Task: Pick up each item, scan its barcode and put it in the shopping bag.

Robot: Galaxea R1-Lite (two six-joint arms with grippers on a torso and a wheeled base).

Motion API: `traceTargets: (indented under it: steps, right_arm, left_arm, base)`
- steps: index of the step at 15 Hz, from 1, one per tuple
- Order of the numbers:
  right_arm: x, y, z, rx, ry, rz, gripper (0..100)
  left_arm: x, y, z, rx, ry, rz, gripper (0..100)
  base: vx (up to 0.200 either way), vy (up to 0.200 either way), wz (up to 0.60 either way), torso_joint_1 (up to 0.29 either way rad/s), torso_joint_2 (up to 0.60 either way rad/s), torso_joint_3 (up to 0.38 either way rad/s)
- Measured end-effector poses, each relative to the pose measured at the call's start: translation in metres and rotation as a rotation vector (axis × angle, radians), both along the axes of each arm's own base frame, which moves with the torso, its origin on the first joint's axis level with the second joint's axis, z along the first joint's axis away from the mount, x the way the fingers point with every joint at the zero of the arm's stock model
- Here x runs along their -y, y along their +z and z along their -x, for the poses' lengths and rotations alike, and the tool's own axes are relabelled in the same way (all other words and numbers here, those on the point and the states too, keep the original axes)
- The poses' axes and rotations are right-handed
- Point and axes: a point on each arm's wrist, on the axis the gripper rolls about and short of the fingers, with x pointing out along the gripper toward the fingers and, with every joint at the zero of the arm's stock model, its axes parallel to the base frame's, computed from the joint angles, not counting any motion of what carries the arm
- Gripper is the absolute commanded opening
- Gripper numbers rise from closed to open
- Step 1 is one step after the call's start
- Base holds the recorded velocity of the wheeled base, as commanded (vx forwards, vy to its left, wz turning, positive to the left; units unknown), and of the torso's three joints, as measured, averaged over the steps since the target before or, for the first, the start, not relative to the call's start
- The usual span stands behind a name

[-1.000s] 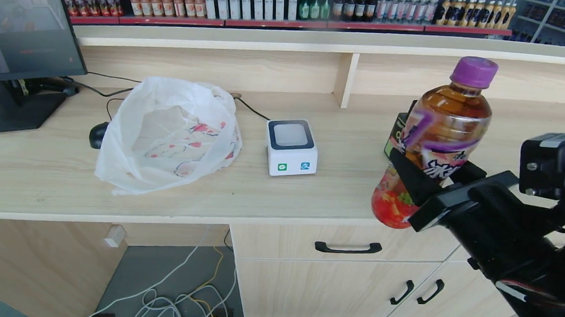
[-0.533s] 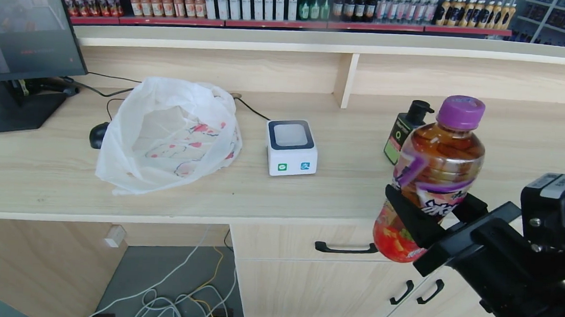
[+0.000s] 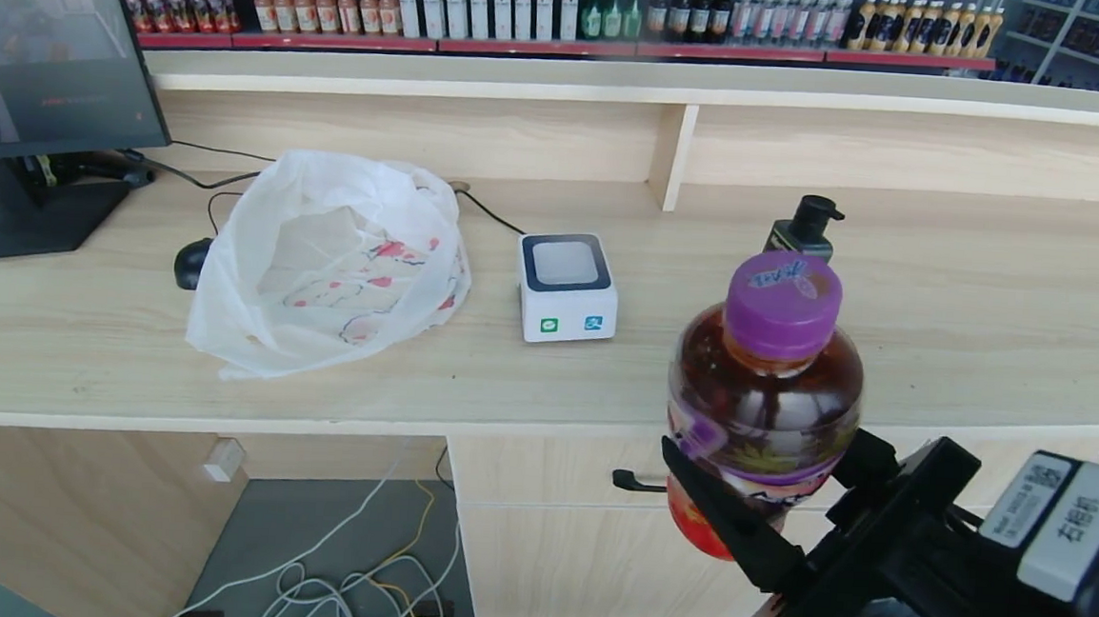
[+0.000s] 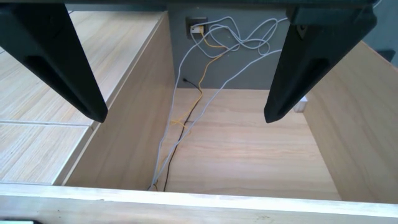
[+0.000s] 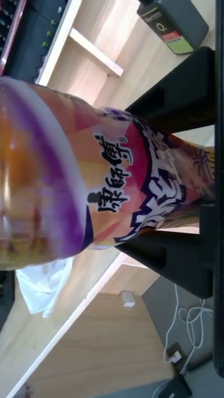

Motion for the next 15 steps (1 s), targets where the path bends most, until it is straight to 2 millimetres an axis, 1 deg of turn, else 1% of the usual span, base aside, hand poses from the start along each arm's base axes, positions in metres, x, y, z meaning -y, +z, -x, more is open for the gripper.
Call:
traceTargets:
  steps: [2, 4, 6, 9, 13, 15]
  right_arm:
    - [-0.01, -0.002, 0.005, 0.007, 0.038, 0.02, 0]
    - [-0.028, -0.008, 0.013, 0.012, 0.101, 0.055, 0]
    - [-0.035, -0.016, 0.019, 0.028, 0.126, 0.118, 0]
    - [-0.038, -0.022, 0.032, 0.109, 0.154, 0.223, 0]
    - [-0.033, -0.015, 0.043, 0.286, 0.141, 0.331, 0]
    - [-0.03, -0.013, 0.048, 0.321, 0.146, 0.343, 0]
  left_arm:
    - [0.0, 0.0, 0.0, 0.0, 0.0, 0.0, 100]
    - [0.0, 0.0, 0.0, 0.0, 0.0, 0.0, 100]
    - [0.0, 0.0, 0.0, 0.0, 0.0, 0.0, 100]
    - [0.0, 0.0, 0.0, 0.0, 0.0, 0.0, 100]
    - [0.0, 0.0, 0.0, 0.0, 0.0, 0.0, 100]
    - [0.0, 0.0, 0.0, 0.0, 0.0, 0.0, 100]
  base:
    - [0.0, 0.0, 0.0, 0.0, 0.0, 0.0]
    - [0.0, 0.0, 0.0, 0.0, 0.0, 0.0]
    - [0.0, 0.0, 0.0, 0.0, 0.0, 0.0]
    - [0.0, 0.0, 0.0, 0.0, 0.0, 0.0]
    - [0.0, 0.0, 0.0, 0.0, 0.0, 0.0]
    - [0.0, 0.0, 0.0, 0.0, 0.0, 0.0]
